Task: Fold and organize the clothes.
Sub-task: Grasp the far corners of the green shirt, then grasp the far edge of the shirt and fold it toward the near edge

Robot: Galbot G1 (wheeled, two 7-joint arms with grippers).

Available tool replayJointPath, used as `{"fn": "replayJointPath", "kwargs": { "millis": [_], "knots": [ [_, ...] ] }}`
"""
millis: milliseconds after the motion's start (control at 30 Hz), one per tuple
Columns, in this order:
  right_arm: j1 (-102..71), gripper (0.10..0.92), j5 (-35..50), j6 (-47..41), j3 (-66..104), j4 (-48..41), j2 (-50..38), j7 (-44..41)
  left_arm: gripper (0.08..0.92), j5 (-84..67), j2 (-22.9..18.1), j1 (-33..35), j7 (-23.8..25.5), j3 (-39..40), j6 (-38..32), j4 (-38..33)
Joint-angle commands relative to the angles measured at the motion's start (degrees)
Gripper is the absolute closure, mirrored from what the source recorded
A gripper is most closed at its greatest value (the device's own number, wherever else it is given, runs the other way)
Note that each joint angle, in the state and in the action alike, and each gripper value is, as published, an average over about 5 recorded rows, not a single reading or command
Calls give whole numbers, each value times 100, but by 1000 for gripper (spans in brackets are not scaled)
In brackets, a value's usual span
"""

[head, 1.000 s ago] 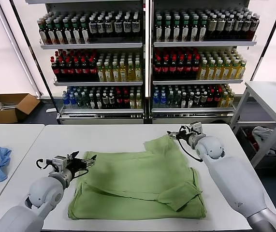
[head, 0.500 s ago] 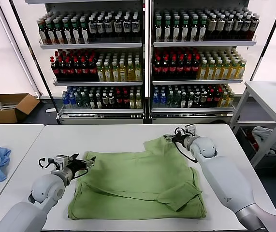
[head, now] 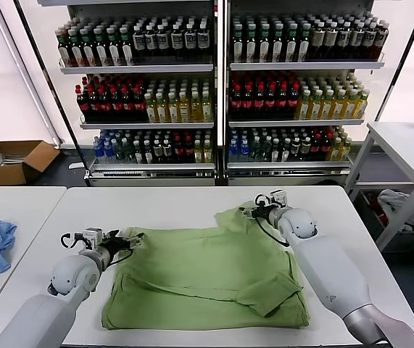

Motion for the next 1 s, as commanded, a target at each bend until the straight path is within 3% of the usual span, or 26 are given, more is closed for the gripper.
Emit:
{"fn": "replayJointPath", "kwargs": {
  "millis": [33, 767, 867, 1000],
  "knots": [
    [-80, 269, -41, -26, -13, 11, 14, -44, 201, 11, -84, -50, 70, 42, 20, 290],
    [-333, 893, 649, -8, 117, 1865, -865, 247, 821, -140, 312, 139, 63, -104, -215, -879],
    [-442, 919, 906, -10, 109, 2326, -1152, 408, 894, -171, 444, 246, 9, -171, -282, -1103],
    [-960, 919, 1141, -13, 215, 3116, -1637, 501, 917, -135, 663, 610, -133, -238, -465, -1436]
  ]
}}
